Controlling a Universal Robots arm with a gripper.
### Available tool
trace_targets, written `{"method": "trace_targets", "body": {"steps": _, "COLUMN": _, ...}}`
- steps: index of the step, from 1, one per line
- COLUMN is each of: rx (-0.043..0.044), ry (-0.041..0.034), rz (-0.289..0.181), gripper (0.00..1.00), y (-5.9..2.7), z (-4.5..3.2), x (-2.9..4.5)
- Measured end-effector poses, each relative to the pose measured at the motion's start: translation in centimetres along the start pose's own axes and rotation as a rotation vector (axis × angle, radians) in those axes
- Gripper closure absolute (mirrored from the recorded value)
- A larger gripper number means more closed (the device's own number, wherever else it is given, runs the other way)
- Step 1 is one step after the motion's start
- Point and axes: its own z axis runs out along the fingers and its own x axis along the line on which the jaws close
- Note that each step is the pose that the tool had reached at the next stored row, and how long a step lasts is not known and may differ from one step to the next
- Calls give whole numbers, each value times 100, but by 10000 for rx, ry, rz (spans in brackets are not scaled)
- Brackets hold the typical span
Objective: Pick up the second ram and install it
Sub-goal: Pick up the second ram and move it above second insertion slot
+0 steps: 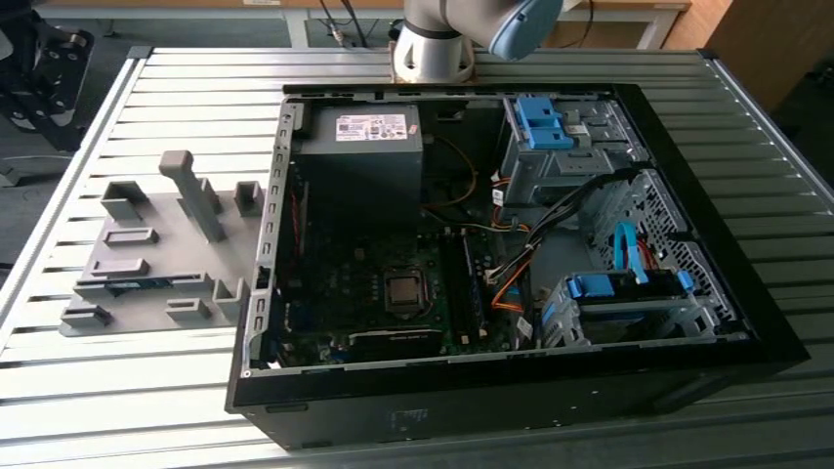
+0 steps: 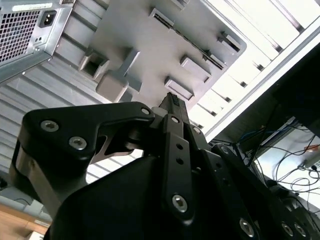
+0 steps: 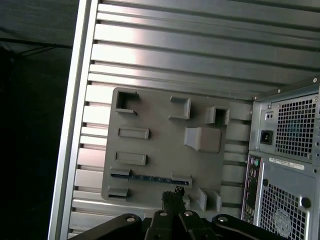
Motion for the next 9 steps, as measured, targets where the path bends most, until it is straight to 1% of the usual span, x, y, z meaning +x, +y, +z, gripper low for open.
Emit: {"method": "trace_targets", "body": {"steps": 9, "rx": -22, "ry": 45, "rz": -996, "gripper": 89, "y": 0, "z": 4, "x": 13}}
